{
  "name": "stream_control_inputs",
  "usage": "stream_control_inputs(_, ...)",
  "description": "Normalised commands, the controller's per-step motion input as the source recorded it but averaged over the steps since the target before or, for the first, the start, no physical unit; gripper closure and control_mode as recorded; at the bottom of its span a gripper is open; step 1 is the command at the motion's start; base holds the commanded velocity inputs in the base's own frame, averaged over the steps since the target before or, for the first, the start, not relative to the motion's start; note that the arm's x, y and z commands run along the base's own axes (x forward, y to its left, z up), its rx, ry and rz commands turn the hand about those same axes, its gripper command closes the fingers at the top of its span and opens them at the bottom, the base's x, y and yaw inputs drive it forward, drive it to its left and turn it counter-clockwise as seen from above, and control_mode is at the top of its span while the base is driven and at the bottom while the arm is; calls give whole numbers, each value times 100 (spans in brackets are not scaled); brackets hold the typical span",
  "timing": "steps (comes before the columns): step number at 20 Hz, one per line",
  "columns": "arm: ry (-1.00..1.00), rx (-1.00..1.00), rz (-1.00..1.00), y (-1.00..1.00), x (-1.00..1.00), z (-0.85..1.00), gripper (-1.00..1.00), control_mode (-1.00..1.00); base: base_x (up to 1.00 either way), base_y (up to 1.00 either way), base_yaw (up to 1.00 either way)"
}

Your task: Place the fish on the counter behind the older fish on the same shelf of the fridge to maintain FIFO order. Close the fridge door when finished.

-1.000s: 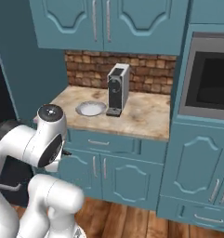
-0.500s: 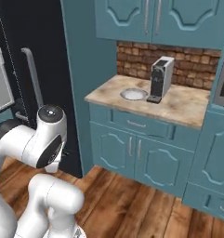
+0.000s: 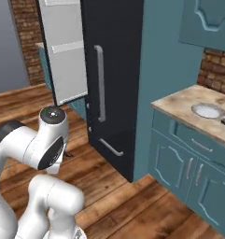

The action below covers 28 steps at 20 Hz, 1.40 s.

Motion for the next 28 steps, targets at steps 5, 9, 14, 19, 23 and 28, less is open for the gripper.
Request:
stream_control_inputs(5,0,0,0,0,0,0,100,100,10,24,49)
stream_control_inputs(9,0,0,0,0,0,0,100,100,64,98,0)
stream_control_inputs(14,0,0,0,0,0,0,100,100,53,99,-19)
stream_control_inputs(19,0,0,0,0,0,0,100,100,59,77,-58)
stream_control_inputs(23,0,0,0,0,0,0,100,100,59,88,-69)
stream_control_inputs(28,0,0,0,0,0,0,100,100,54,83,-55)
